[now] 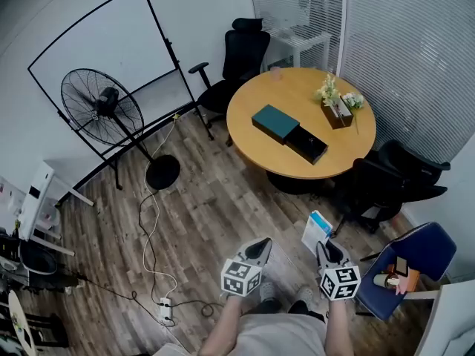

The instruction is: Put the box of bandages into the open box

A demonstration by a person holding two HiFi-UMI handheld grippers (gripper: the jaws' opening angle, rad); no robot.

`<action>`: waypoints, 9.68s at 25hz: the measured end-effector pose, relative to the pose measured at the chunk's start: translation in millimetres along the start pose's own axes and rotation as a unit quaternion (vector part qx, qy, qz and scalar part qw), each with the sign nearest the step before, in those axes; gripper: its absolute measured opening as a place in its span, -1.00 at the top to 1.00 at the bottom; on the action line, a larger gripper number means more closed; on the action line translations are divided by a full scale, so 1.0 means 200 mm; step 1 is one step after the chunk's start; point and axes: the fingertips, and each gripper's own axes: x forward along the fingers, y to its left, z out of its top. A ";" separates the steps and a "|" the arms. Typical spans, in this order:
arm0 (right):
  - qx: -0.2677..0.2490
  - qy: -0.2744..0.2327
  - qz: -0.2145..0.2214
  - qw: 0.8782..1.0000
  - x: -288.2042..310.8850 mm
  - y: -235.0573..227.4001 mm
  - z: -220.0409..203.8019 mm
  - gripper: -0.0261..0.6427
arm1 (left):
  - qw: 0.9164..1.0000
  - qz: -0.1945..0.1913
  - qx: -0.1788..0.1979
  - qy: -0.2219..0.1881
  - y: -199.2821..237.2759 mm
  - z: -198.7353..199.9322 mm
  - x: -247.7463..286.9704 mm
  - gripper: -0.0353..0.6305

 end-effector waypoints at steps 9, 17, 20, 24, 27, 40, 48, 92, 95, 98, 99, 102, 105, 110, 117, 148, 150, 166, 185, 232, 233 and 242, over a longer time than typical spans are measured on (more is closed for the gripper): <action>0.001 -0.007 -0.005 1.000 0.17 0.16 0.02 0.69 | 1.000 -0.001 0.012 -0.003 0.24 0.03 -0.10 0.87; -0.004 0.002 0.003 1.000 0.30 0.23 0.04 0.69 | 1.000 0.010 -0.001 -0.008 0.42 0.05 -0.15 0.87; -0.008 0.002 0.002 1.000 0.35 0.20 0.06 0.69 | 1.000 0.016 -0.007 -0.014 0.46 0.07 -0.11 0.87; -0.007 0.006 0.001 1.000 0.43 0.15 0.09 0.69 | 0.999 0.024 -0.018 -0.017 0.52 0.09 -0.07 0.87; -0.005 0.009 0.006 1.000 0.51 0.11 0.10 0.69 | 0.999 0.032 -0.022 -0.016 0.56 0.09 -0.04 0.87; 0.010 0.024 0.036 0.999 0.97 -0.22 0.28 0.69 | 0.998 0.061 -0.026 -0.003 0.76 0.29 0.41 0.87; 0.022 0.024 0.045 0.998 1.19 -0.53 0.44 0.69 | 0.997 0.073 -0.023 0.004 0.80 0.45 0.78 0.87; 0.036 0.053 0.018 0.998 1.93 -1.16 0.68 0.69 | 0.998 0.043 -0.020 0.028 1.22 0.87 1.69 0.87; 0.031 0.056 0.005 0.998 2.01 -1.19 0.70 0.69 | 0.999 0.033 -0.016 0.030 1.29 0.92 1.76 0.86; 0.015 0.061 -0.021 0.998 2.08 -1.26 0.74 0.69 | 0.999 0.022 -0.012 0.030 1.35 0.97 1.82 0.86; 0.010 0.063 -0.029 0.998 2.10 -1.28 0.75 0.69 | 0.999 0.018 -0.011 0.030 1.38 0.98 1.84 0.87; 0.011 0.061 -0.048 0.997 2.16 -1.33 0.80 0.69 | 0.999 0.010 -0.009 0.036 1.46 1.01 1.89 0.87; 0.018 0.054 -0.068 0.996 2.20 -1.37 0.84 0.69 | 0.999 0.001 -0.008 0.037 1.52 1.05 1.94 0.87; 0.007 0.058 -0.090 0.994 2.25 -1.39 0.87 0.69 | 0.999 -0.024 0.003 0.039 1.58 1.10 2.03 0.86; -0.013 0.075 -0.126 0.989 2.31 -1.44 0.82 0.69 | 0.994 -0.092 0.037 0.051 1.51 1.12 2.16 0.87; -0.326 0.314 -0.125 0.883 2.57 -1.25 0.45 0.69 | 0.982 -0.156 0.086 0.070 1.43 1.00 2.32 0.87; -0.349 0.340 -0.126 0.864 2.58 -1.26 0.40 0.69 | 0.981 -0.159 0.086 0.073 1.43 0.98 2.33 0.87; -0.396 0.376 -0.114 0.830 2.69 -1.22 0.29 0.69 | 0.980 -0.157 0.088 0.082 1.47 0.97 2.37 0.86; -0.353 0.368 -0.020 0.860 2.74 -1.13 0.18 0.65 | 0.979 -0.162 0.084 0.091 1.48 0.97 2.42 0.87; -0.263 0.353 0.000 0.898 2.63 -1.16 0.20 0.41 | 0.988 -0.124 0.073 0.059 1.34 1.04 2.25 0.87; -0.250 0.343 -0.001 0.905 2.61 -1.15 0.22 0.41 | 0.988 -0.124 0.073 0.060 1.31 1.03 2.24 0.87; -0.122 0.225 -0.033 0.966 2.36 -1.15 0.42 0.41 | 0.986 -0.129 0.078 0.067 1.11 0.95 2.19 0.87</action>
